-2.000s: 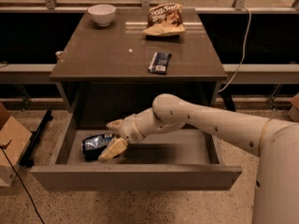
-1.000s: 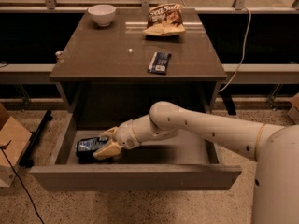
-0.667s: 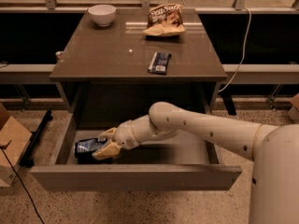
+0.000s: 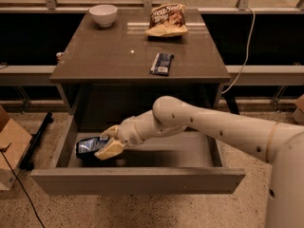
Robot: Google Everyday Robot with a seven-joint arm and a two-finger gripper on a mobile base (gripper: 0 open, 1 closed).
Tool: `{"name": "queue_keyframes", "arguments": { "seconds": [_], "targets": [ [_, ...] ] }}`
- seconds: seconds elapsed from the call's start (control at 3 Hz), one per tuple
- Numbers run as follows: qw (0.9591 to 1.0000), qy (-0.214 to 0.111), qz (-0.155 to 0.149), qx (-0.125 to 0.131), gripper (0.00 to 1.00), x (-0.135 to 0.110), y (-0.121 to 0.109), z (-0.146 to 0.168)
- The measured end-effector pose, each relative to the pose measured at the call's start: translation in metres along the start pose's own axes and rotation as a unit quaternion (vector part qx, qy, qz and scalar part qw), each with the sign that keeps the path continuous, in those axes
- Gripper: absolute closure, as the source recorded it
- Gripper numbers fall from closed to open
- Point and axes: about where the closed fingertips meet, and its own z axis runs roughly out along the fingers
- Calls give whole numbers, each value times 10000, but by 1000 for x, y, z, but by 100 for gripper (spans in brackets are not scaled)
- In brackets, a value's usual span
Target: Pick pepsi can from top drawer and place on counter
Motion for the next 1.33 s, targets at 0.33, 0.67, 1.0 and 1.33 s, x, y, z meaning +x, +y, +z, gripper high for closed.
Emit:
{"name": "queue_keyframes", "arguments": {
  "seconds": [0.33,0.67,1.0,1.33],
  "targets": [
    [9982,195,-541,179,100,-51,14,-46],
    [9939,315,-1012,288,100,-107,18,-92],
    [9900,382,-1335,230,100,-155,9,-113],
    [9862,455,-1584,134,100,-198,-10,-121]
  ]
}}
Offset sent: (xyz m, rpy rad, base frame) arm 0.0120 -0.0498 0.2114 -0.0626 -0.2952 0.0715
